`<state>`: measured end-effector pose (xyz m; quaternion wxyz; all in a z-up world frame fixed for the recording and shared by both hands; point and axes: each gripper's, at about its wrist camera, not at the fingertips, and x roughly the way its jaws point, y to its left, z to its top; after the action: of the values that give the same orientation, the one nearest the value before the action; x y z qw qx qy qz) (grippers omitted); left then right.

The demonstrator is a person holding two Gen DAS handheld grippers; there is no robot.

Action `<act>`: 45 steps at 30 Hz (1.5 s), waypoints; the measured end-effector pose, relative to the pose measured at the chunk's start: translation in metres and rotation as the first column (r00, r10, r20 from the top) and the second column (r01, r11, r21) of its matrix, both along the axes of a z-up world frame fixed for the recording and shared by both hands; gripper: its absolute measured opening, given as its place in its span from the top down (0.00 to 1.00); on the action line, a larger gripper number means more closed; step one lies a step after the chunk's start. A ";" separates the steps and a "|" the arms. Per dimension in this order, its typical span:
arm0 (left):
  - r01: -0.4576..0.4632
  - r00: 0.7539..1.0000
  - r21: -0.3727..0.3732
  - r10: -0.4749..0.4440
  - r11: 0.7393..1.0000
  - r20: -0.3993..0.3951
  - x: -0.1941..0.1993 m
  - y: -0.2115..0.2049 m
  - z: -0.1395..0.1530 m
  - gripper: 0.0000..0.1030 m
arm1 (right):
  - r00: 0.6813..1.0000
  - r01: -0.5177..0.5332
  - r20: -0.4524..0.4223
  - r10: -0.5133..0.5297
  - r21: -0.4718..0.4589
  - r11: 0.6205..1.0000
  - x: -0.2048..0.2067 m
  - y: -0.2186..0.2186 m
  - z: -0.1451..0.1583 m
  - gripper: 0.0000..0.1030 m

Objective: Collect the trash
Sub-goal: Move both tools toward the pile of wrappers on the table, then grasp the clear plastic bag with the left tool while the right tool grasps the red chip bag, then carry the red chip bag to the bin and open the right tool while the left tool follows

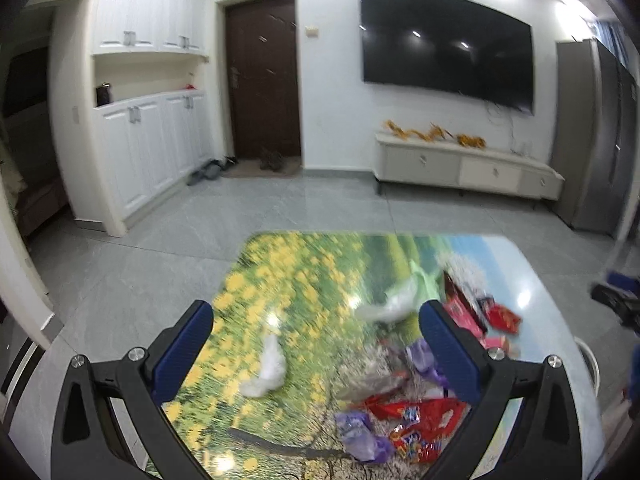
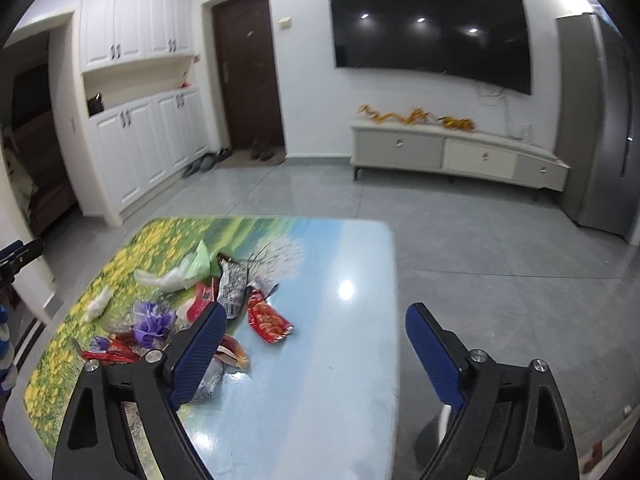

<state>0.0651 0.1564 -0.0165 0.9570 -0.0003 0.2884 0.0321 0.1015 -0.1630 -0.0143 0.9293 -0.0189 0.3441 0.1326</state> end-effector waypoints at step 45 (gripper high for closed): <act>0.583 0.787 -0.083 -0.587 0.808 -0.192 0.054 -0.207 -0.003 0.87 | 0.989 -0.025 -0.142 0.046 0.141 0.990 0.014 -0.099 -0.039 0.85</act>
<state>0.1187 -0.0501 -0.0194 0.8841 0.0833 0.3732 -0.2685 0.1154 -0.2620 -0.0535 0.8984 0.0495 0.4002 0.1738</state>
